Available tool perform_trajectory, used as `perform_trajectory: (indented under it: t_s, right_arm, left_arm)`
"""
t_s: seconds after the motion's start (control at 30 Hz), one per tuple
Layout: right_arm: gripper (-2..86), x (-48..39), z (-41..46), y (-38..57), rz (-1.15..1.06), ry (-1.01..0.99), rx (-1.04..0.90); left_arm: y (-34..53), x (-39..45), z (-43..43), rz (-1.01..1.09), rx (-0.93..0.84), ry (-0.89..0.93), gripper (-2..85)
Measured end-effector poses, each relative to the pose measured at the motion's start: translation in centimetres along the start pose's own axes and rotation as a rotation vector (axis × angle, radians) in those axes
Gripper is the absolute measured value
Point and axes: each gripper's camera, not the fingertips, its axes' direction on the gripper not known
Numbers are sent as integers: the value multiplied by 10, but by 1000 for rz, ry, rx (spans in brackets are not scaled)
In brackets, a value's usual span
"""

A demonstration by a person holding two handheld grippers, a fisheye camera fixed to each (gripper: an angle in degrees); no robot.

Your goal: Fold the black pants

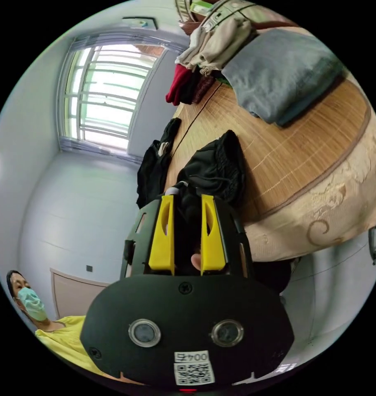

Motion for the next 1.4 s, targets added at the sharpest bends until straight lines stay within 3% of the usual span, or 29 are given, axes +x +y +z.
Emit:
perform_trajectory:
  t_s: [0.47, 0.97, 1.4]
  right_arm:
    - [161, 49, -75, -5, 169, -110, 50]
    - [179, 58, -137, -14, 197, -79, 108]
    - [193, 34, -97, -119, 23, 86, -115]
  left_arm:
    - [-9, -18, 7, 22, -14, -52, 41]
    - [-4, -33, 2, 18, -14, -74, 41]
    - [5, -42, -9, 16, -17, -92, 41]
